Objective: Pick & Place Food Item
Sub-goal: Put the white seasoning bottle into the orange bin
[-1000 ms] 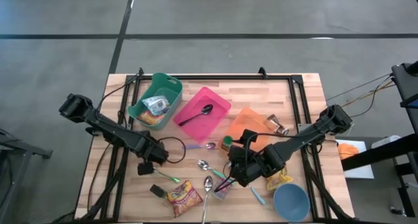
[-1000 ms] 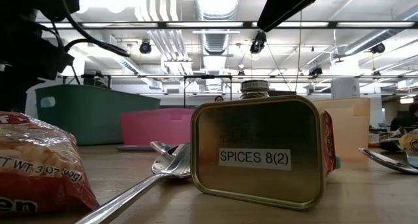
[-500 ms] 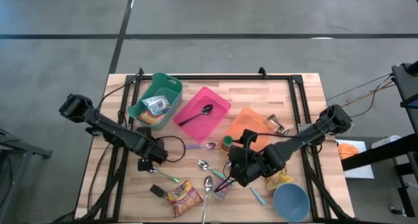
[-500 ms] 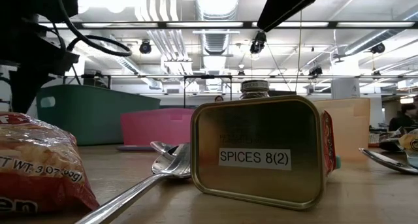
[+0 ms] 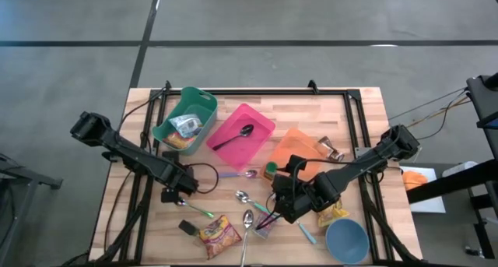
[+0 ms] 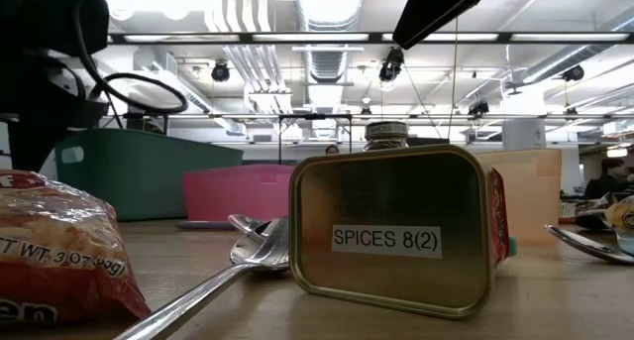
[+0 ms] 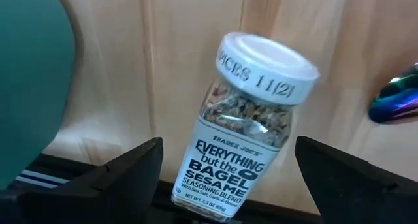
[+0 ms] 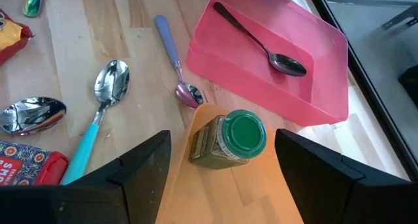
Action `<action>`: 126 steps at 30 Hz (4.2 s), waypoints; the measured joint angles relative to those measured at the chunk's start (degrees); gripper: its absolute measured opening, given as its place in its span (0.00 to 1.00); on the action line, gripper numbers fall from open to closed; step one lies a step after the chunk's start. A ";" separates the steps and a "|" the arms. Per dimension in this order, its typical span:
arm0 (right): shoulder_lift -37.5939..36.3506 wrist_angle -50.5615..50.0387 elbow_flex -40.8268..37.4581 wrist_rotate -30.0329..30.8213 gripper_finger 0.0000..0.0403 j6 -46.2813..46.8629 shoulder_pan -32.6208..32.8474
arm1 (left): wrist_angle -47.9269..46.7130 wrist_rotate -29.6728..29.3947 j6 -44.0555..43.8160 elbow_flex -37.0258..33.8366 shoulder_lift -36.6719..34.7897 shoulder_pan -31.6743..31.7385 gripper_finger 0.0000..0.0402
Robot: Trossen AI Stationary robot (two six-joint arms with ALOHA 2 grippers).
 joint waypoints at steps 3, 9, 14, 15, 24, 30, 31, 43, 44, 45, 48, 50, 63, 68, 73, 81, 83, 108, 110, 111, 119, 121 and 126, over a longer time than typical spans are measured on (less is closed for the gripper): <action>0.00 0.10 0.00 -0.10 0.67 0.00 0.00 | 0.77 0.00 -1.41 -1.09 0.00 0.00 0.86; 0.00 0.32 0.00 -0.15 0.68 0.00 0.01 | 5.12 0.00 -2.95 -2.55 0.00 0.00 0.86; 0.00 0.34 0.00 -0.15 0.68 0.00 0.00 | 9.40 0.52 -2.68 -3.23 0.00 0.00 0.86; 0.00 0.36 0.00 -0.15 0.68 -0.01 0.00 | 9.67 0.75 -2.42 -3.23 0.00 0.00 0.86; 0.00 0.36 0.00 -0.15 0.68 0.00 0.01 | 9.49 1.53 3.28 -3.23 0.00 -0.07 0.75; 0.00 0.39 0.00 -0.15 0.67 0.00 0.00 | 9.42 1.47 5.09 -3.23 -0.03 -0.07 0.54; 0.00 0.39 0.00 -0.15 0.67 -0.01 0.01 | 9.24 1.49 5.17 -3.20 -0.07 -0.07 0.50; 0.00 0.49 0.00 -0.14 0.68 0.00 0.00 | 7.16 1.53 3.27 -2.58 0.07 -0.11 0.46; 0.00 0.51 0.00 -0.14 0.68 0.00 0.00 | 5.96 1.51 2.94 -2.08 0.09 -0.09 0.46; 0.00 0.57 0.00 -0.14 0.68 0.00 0.00 | 4.83 1.51 2.63 -1.25 0.07 -0.07 0.46; 0.00 1.71 0.00 -0.10 0.68 -0.01 0.00 | 2.34 1.50 0.96 1.46 0.04 -0.07 0.46; 0.00 2.49 0.00 0.24 0.68 -0.02 -0.11 | -0.22 0.79 -0.60 3.53 0.04 -0.07 0.46; 0.00 7.86 -0.02 0.33 0.68 -1.07 -0.11 | -2.01 -4.67 -3.59 21.71 -0.02 -0.32 0.46; 0.06 8.15 -0.02 0.35 0.67 -1.64 -0.11 | -0.03 -4.22 -3.00 28.92 -0.07 -1.40 0.46; 0.11 12.16 -0.02 0.37 0.68 -0.75 0.00 | 7.42 -4.06 -1.09 32.24 -0.07 -2.95 0.46; 0.02 25.10 -0.02 0.41 0.68 -5.86 1.48 | 15.88 -7.92 5.69 32.61 -0.07 -6.52 0.46; 0.02 27.75 -0.02 0.32 0.68 -11.45 2.39 | 18.11 -8.27 6.88 32.53 -0.07 -7.31 0.46; -0.04 40.80 3.75 10.84 0.68 -24.86 8.81 | 35.44 -14.02 10.56 32.44 -0.02 -9.87 0.46; -0.04 40.55 5.10 8.93 0.68 -25.71 8.42 | 35.48 -13.90 10.55 32.44 -0.02 -9.88 0.46; -0.06 40.26 5.89 7.41 0.68 -25.71 7.94 | 35.52 -13.90 10.53 32.44 -0.02 -9.86 0.46; 0.26 24.76 15.27 -2.31 0.68 -14.25 1.41 | 36.40 -14.99 5.83 32.40 0.11 -8.59 0.46; 0.26 22.71 16.86 -3.36 0.68 -12.65 0.14 | 36.79 -14.97 5.71 32.40 0.11 -8.61 0.46; 0.26 22.02 18.67 -9.51 0.68 -10.38 -1.61 | 36.64 -14.91 5.08 32.40 0.11 -7.95 0.46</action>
